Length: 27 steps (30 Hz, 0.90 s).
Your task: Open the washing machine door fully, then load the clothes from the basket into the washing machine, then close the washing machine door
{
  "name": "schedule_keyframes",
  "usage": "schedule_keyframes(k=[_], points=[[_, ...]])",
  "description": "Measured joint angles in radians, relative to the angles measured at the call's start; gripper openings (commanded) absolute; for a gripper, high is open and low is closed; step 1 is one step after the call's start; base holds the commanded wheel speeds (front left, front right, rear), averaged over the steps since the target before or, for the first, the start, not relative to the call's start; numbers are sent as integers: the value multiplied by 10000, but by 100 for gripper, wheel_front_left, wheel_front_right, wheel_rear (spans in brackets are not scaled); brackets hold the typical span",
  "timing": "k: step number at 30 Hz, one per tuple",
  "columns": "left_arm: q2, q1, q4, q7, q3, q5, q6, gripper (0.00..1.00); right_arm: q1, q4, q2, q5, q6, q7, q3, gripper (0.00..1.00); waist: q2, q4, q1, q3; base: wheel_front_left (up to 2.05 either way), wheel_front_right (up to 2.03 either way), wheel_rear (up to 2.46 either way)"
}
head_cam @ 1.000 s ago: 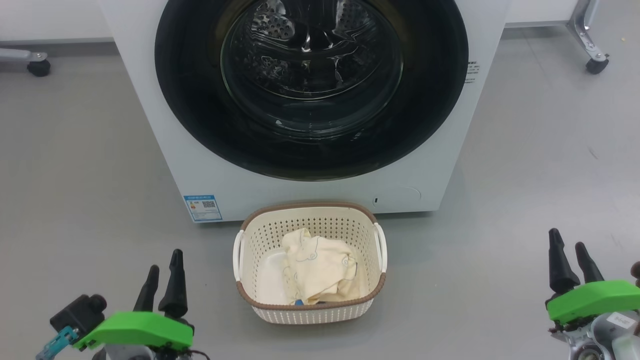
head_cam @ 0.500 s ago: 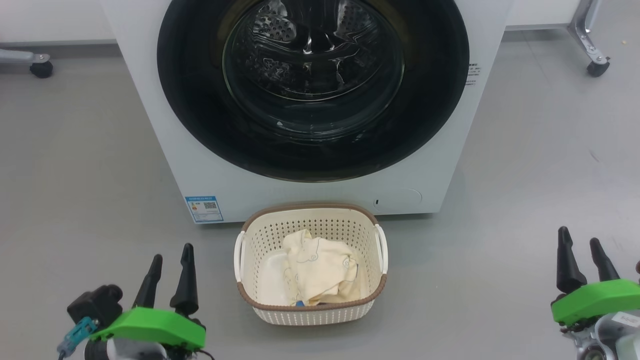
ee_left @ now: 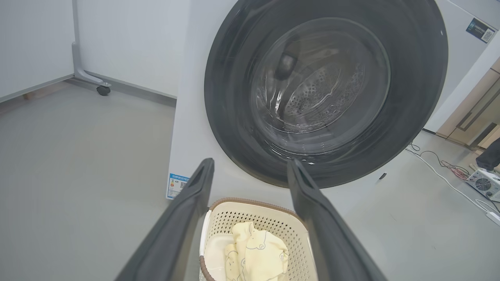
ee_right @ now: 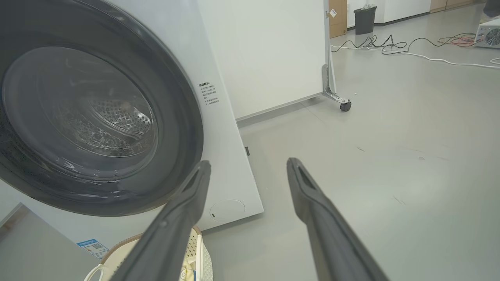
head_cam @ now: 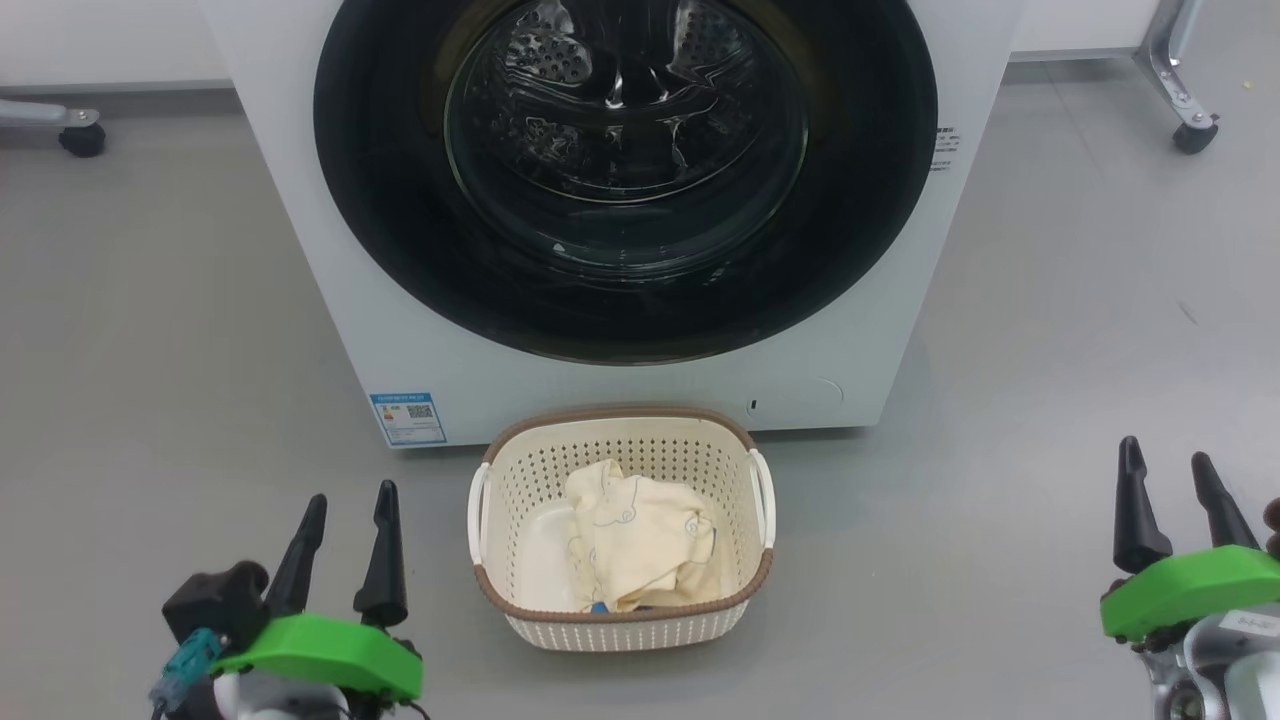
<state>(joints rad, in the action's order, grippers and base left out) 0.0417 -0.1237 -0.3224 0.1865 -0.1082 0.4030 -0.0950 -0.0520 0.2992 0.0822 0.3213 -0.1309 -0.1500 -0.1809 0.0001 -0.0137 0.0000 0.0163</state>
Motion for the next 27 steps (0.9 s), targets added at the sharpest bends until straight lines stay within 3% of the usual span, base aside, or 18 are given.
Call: schedule_keyframes(k=[22,27], points=[[0,-308,-104,612,-372,-2326,0,100,-186,90,17,-2554,0,-525,-136,100,0,-62,0,31,0,0,0],[0,-365,-150,614,-372,-2372,94,100,-240,130,17,-2644,0,-537,-142,100,0,-45,0,39,0,0,0]])
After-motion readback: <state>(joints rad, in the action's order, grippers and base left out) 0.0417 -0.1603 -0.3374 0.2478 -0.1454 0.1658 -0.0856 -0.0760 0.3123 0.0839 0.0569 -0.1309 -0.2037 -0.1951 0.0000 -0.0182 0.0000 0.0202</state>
